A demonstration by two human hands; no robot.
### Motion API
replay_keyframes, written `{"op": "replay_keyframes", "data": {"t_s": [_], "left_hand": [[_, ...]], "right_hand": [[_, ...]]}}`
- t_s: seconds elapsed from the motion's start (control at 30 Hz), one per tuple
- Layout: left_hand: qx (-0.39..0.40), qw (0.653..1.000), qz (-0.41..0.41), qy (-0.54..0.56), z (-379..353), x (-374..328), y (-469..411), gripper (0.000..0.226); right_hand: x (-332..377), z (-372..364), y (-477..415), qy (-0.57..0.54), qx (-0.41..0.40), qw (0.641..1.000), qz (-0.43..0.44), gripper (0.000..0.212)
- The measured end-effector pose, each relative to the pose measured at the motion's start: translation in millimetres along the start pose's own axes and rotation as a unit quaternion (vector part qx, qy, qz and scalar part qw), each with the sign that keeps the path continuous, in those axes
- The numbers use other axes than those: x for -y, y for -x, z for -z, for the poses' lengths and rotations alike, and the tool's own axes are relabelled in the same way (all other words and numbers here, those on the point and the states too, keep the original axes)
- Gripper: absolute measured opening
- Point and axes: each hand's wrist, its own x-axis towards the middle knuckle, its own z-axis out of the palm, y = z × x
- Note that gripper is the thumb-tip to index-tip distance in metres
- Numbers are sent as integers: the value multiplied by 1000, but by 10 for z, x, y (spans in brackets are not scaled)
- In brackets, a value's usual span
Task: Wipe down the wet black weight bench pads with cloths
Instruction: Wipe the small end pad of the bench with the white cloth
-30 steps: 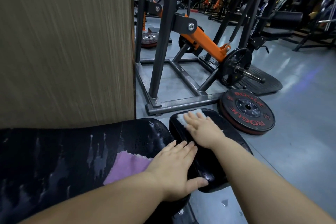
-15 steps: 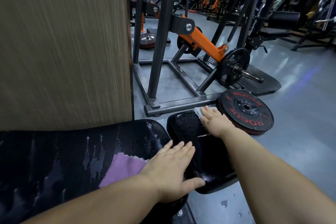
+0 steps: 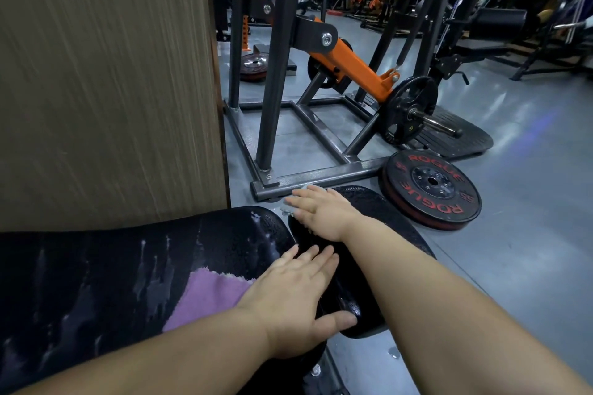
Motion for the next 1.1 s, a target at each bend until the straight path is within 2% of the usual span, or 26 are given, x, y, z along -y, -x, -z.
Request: {"op": "replay_keyframes", "data": {"t_s": [0.23,0.5,0.57,0.7,0.8,0.93,1.1], "left_hand": [[13,1000,2,-7,3,-4,16,86],[15,1000,4,-6,-6,-1,16,88],[10,1000,3,-7,1,1,20,89],[13,1000,3,-14,21,-7,20,90],[15,999,-1,-30,28,-12,5,95],[21,999,2,-33,15,-4,5,91],[24,999,5,-34,-7,-5,-6,90]], "right_hand": [[-524,23,67,-20,-47,986,-156,48],[-738,-53,212,-59,-59,964,-254,51],[-605,-35,245,-22,-51,969,-241,49],[-170,-15,229,14,2,995,-104,50],[-17,15,153,10,9,998,-62,49],[-92,16,47,-16,-2,997,-75,47],[-390,23,27,-33,-36,984,-170,50]]}}
